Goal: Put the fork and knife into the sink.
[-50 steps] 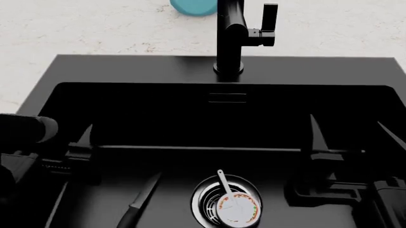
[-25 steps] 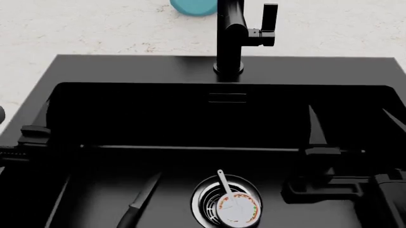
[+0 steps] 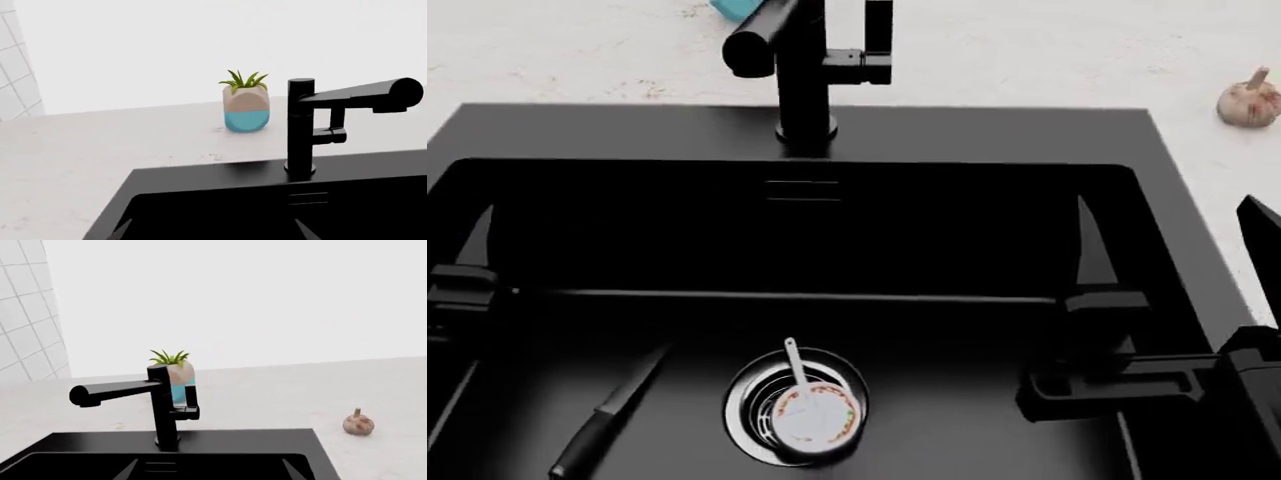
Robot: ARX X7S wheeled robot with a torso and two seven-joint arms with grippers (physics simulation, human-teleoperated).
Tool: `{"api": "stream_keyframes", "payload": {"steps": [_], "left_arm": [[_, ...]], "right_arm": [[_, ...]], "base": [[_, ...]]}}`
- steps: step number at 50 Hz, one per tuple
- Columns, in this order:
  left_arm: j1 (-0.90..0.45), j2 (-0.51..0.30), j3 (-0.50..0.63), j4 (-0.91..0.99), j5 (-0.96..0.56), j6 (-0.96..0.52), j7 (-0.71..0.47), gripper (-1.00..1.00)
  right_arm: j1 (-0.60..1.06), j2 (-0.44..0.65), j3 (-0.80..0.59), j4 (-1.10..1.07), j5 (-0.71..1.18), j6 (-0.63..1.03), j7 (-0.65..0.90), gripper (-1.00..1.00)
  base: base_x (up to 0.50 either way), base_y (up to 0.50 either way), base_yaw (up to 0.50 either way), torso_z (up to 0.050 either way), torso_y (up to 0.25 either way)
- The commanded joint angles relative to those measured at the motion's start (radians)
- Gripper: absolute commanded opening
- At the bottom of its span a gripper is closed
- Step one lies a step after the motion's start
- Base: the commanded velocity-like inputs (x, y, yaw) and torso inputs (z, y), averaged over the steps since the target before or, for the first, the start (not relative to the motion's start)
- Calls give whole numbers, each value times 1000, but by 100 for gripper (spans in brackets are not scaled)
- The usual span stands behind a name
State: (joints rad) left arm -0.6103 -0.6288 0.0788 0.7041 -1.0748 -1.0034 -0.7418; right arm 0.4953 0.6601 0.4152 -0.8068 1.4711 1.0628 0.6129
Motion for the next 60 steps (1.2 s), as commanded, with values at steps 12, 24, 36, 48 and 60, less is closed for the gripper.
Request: {"api": "stream_keyframes", "payload": {"steps": [12, 24, 36, 48, 60], "left_arm": [[7, 17, -2, -1, 23, 9, 33, 100], [18, 19, 17, -15, 43, 22, 46, 100], [10, 18, 21, -15, 35, 21, 45, 100], [12, 13, 22, -11, 30, 26, 50, 100], [15, 10, 25, -9, 29, 28, 46, 100]], "right_arm": [[-5, -16, 28, 0, -12, -9, -23, 100], [-32, -40, 19, 8, -68, -27, -73, 100], [-30, -34, 16, 7, -63, -33, -74, 100], [-7, -31, -11, 13, -58, -30, -64, 100], [-12, -32, -17, 12, -67, -38, -73, 100]], "base": [[-107, -500, 0, 0, 0], [-1, -500, 0, 0, 0], [0, -500, 0, 0, 0], [0, -500, 0, 0, 0], [0, -500, 0, 0, 0]]}}
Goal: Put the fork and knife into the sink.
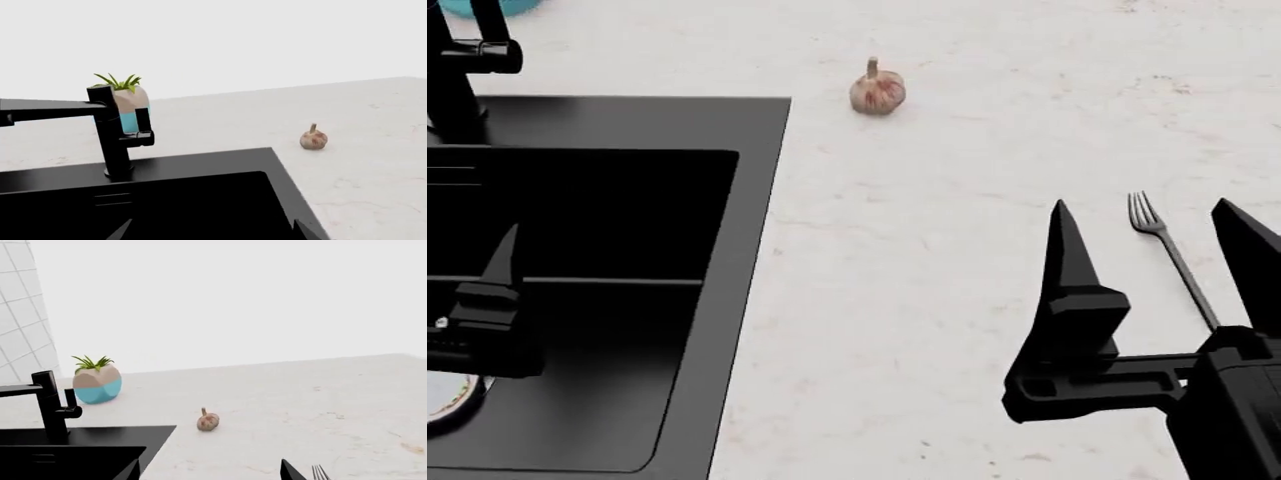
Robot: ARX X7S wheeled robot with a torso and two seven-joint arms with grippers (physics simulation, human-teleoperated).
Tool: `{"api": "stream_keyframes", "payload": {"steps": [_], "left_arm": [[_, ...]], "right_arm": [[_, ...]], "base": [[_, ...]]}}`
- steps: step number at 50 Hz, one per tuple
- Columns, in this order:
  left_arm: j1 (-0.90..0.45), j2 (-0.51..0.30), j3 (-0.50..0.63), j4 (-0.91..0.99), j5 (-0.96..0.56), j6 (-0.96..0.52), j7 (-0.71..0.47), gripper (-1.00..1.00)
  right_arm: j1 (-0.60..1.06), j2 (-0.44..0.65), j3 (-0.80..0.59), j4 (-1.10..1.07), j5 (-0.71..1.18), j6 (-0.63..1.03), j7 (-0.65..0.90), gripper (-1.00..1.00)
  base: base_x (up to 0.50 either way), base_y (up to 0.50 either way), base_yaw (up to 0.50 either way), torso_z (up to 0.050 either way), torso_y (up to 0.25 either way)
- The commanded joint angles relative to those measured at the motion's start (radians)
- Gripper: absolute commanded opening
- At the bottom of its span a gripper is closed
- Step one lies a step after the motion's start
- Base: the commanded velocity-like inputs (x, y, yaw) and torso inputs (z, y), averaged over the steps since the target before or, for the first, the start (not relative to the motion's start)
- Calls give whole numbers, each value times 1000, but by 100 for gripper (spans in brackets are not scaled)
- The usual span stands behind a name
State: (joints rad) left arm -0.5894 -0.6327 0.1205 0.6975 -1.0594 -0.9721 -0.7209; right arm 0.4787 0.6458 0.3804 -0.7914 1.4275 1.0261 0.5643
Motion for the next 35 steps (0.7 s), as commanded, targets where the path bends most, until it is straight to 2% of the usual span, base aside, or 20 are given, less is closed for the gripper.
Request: {"api": "stream_keyframes", "payload": {"steps": [1, 7, 12, 24, 35], "left_arm": [[-7, 14, -17, -3, 13, -3, 23, 100], [-5, 14, -16, -1, 9, -4, 20, 100], [-2, 12, -16, 2, 7, -2, 19, 100], [1, 5, -24, 13, -9, -5, 7, 100], [-1, 2, -22, 13, -10, -3, 5, 100]], "right_arm": [[3, -18, 17, -4, -27, -2, -26, 100], [-9, -20, 25, -11, -35, -11, -31, 100], [-12, -20, 28, -16, -34, -16, -30, 100], [-18, -15, 29, -23, -24, -21, -27, 100], [-29, -16, 38, -23, -24, -34, -33, 100]], "base": [[0, -500, 0, 0, 0], [0, -83, 0, 0, 0], [0, -484, 0, 0, 0], [0, 0, 0, 0, 0], [317, 0, 0, 0, 0]]}}
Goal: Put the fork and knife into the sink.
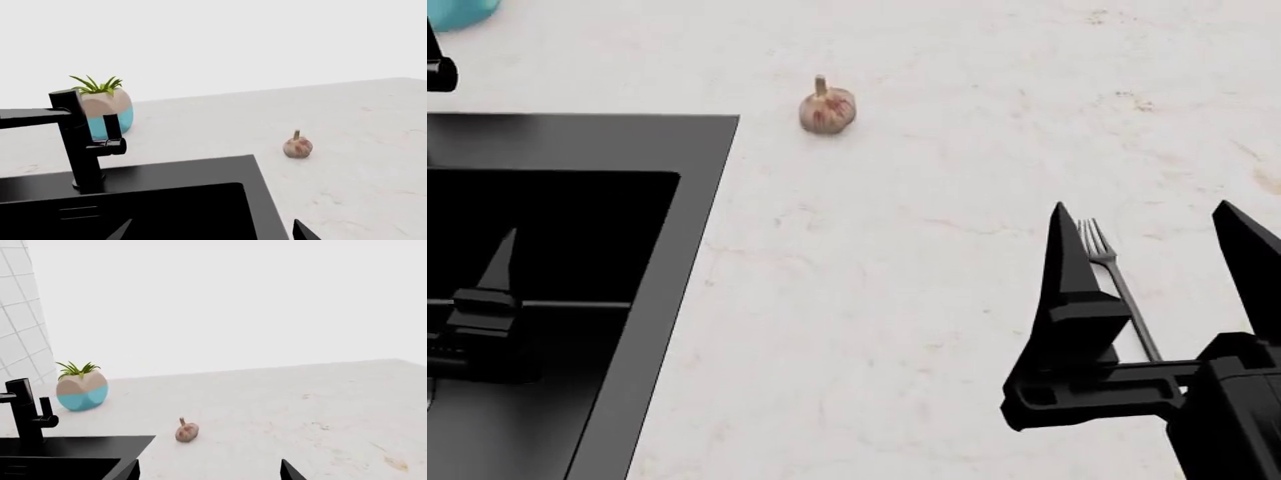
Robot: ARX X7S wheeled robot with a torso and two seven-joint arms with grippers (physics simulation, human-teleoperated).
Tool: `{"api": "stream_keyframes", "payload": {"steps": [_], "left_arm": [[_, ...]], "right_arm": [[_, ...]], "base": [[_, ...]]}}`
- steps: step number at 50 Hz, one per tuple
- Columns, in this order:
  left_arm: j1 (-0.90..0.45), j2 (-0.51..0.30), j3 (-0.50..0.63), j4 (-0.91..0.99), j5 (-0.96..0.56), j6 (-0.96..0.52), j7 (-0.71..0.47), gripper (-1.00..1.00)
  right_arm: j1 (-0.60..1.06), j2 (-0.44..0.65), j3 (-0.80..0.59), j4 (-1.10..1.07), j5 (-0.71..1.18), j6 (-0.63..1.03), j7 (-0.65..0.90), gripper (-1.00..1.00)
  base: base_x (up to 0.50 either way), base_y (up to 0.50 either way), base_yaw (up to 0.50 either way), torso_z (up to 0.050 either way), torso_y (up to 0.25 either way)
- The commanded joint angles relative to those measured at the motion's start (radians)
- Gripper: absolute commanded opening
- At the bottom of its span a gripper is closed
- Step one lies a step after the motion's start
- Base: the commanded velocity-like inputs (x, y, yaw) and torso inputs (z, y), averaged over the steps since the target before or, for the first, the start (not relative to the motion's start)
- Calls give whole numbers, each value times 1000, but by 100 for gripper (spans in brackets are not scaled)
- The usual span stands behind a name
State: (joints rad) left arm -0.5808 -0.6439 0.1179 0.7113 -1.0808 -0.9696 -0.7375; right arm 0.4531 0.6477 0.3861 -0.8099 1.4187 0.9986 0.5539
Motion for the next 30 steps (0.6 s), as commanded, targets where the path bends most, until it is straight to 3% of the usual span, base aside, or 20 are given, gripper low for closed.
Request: {"api": "stream_keyframes", "payload": {"steps": [1, 7, 18, 30], "left_arm": [[-11, 13, -18, -1, 12, -5, 22, 100], [-16, 15, -14, -3, 12, -5, 21, 100], [-22, 12, -15, 2, -1, -9, 13, 100], [-23, 8, -17, 7, -12, -9, 6, 100]], "right_arm": [[-4, -19, 33, -4, -15, -7, -23, 100], [-11, -21, 35, -2, -19, -13, -27, 100], [-18, -15, 39, -9, -21, -21, -35, 100], [-8, -2, 39, -13, 5, -22, -19, 100]], "base": [[328, 0, 0, 0, 0], [246, 0, 0, 0, 0], [0, 0, 0, 0, 0], [257, 0, 0, -3, 0]]}}
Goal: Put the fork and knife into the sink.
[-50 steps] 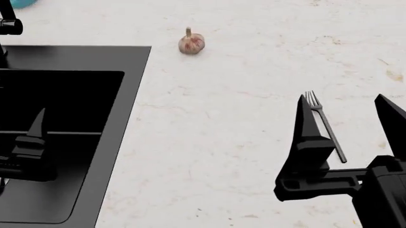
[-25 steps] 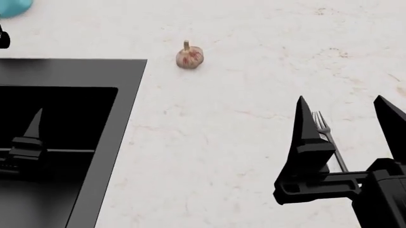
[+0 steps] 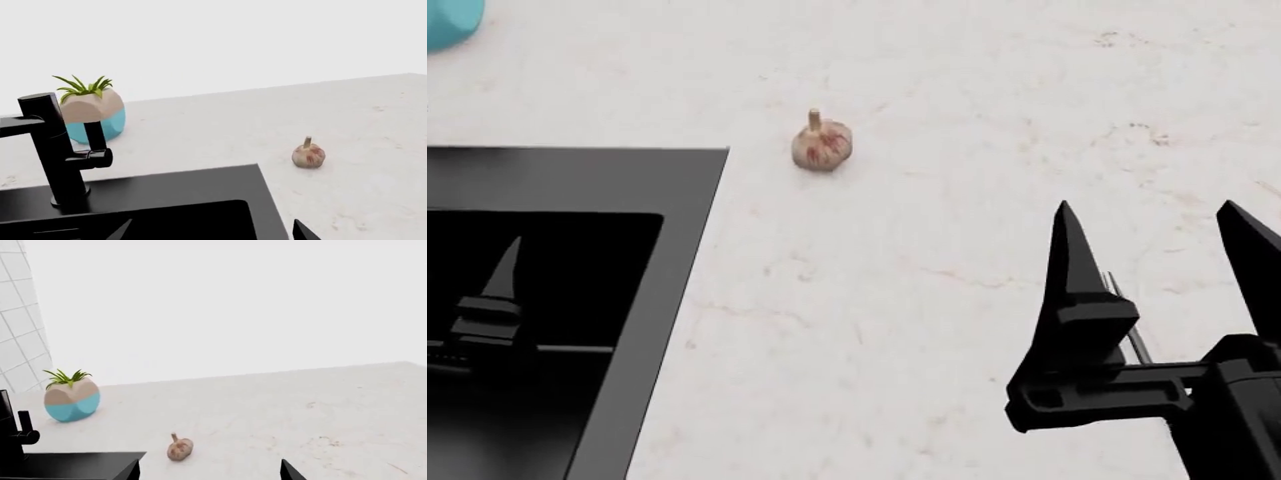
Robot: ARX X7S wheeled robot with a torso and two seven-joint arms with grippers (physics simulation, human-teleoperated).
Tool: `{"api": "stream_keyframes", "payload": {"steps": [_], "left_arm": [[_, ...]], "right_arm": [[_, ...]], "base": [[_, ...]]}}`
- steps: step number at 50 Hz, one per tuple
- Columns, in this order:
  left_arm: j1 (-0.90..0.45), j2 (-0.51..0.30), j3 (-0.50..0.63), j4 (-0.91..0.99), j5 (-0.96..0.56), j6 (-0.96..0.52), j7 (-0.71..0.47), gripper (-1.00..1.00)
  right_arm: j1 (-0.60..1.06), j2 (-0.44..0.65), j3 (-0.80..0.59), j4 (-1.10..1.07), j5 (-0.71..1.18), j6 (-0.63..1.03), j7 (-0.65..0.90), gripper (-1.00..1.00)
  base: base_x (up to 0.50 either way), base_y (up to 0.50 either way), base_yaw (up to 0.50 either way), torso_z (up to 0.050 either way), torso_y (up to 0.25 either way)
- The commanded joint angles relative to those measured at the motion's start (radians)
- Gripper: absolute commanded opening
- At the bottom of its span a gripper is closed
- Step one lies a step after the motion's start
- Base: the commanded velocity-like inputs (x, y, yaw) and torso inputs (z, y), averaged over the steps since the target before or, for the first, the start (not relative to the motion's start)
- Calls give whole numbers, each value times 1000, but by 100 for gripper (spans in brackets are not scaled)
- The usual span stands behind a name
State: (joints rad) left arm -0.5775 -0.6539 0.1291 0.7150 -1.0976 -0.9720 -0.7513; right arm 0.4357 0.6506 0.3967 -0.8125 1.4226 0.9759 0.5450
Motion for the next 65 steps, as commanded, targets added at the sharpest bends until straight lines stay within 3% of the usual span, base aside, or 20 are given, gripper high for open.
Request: {"api": "stream_keyframes", "payload": {"steps": [1, 7, 16, 22, 43, 65], "left_arm": [[-26, 18, -29, 4, 5, -6, 20, 100], [-25, 17, -26, 0, 4, -5, 21, 100], [-12, 13, -30, 3, 2, 4, 23, 100], [-7, 12, -26, -1, 7, 10, 30, 100], [-8, 17, 4, -19, 33, 20, 45, 100], [-15, 20, 30, -42, 54, 25, 52, 100]], "right_arm": [[9, -3, 27, -10, 2, 2, -7, 100], [32, 28, 21, 20, 82, 16, 39, 100], [190, 163, -96, 204, 264, 83, 182, 100], [270, 177, -177, 291, 243, 113, 169, 100], [391, 206, -409, 502, 0, 209, 103, 100], [317, 131, -542, 675, -281, 24, -97, 100]], "base": [[0, 0, 0, -20, 0], [16, 8, 0, -14, 0], [19, 16, -1, -13, 0], [19, 17, 0, -12, 0], [18, 18, 0, -13, 0], [19, 19, 1, -14, 0]]}}
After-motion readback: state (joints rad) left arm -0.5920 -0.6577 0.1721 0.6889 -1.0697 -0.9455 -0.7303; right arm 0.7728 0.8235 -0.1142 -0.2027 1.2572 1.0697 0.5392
